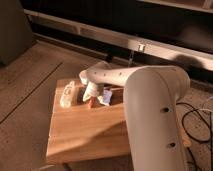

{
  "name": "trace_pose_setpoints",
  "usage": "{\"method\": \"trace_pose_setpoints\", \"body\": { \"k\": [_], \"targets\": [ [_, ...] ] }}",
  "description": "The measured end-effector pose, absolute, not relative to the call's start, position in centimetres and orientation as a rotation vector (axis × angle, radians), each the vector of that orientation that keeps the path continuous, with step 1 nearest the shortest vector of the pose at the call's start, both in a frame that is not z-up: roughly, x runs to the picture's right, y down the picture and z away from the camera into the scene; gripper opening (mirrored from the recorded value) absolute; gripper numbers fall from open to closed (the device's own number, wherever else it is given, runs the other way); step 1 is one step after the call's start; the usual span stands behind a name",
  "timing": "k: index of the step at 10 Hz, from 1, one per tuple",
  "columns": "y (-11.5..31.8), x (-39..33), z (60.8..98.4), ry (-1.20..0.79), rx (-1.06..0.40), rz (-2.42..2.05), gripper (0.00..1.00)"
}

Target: Drag the pepper across the table

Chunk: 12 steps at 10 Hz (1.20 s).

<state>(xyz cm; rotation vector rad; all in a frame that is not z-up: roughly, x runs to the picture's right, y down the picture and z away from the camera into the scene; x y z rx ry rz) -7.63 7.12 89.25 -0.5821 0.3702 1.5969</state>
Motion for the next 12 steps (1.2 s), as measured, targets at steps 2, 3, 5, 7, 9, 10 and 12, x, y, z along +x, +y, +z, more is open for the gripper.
{"method": "trace_pose_setpoints", "body": {
  "k": [2, 3, 5, 7, 9, 10, 12],
  "targets": [
    [7.6, -7.7, 89.4, 0.386, -0.558, 1.596, 0.65],
    [7.8, -7.7, 89.6, 0.394, -0.553, 1.597, 0.65],
    [8.4, -7.8, 90.0, 0.419, -0.549, 1.598, 0.65],
    [8.8, -7.1, 91.0, 0.458, -0.543, 1.611, 0.65],
    [8.7, -6.1, 92.1, 0.495, -0.540, 1.640, 0.65],
    [8.5, -5.6, 92.8, 0.513, -0.539, 1.657, 0.65],
    [8.2, -5.7, 93.7, 0.528, -0.542, 1.661, 0.65]
  ]
}}
